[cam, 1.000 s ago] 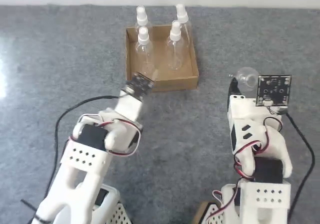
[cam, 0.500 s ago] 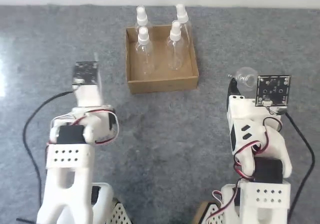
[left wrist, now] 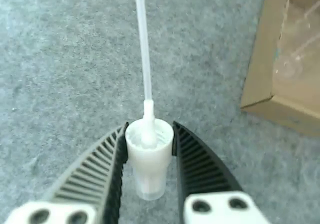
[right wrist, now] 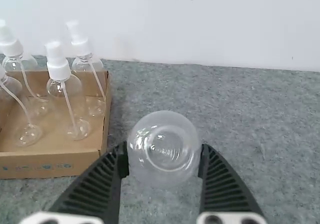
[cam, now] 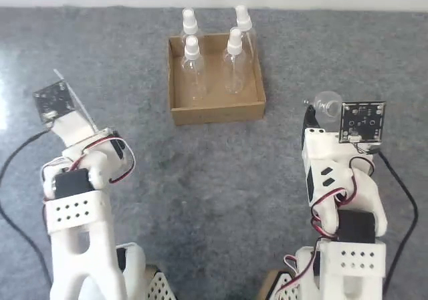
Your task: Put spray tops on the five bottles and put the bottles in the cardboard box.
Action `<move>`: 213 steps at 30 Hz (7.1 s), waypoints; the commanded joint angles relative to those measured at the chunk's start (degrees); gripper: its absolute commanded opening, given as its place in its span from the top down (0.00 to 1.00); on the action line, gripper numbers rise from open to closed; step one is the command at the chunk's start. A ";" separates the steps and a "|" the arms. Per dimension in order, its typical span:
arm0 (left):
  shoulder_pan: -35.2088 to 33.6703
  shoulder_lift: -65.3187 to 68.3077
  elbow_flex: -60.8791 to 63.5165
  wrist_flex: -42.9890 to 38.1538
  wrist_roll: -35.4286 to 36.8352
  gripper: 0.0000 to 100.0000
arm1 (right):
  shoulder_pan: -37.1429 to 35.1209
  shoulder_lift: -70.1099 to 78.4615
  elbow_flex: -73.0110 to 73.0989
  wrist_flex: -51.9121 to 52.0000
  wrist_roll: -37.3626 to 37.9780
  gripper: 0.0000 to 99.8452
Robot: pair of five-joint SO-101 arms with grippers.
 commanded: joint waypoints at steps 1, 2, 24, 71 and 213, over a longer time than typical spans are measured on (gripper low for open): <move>-0.53 -1.58 -0.84 -1.67 5.10 0.94 | -0.57 -1.10 -0.26 -1.54 -0.18 0.93; -0.53 -1.49 -1.19 -1.67 6.42 0.94 | -0.57 -1.10 -0.26 -1.54 -0.18 0.93; -0.88 -1.93 8.57 -19.60 29.45 0.87 | -3.12 -1.10 -0.18 -1.19 -0.09 0.93; 6.15 14.59 -21.76 8.53 -10.20 0.77 | -2.95 -1.10 -0.18 -1.10 0.00 0.93; -0.09 73.85 -77.49 44.84 18.29 0.86 | -3.30 -1.10 0.79 -2.33 0.00 0.93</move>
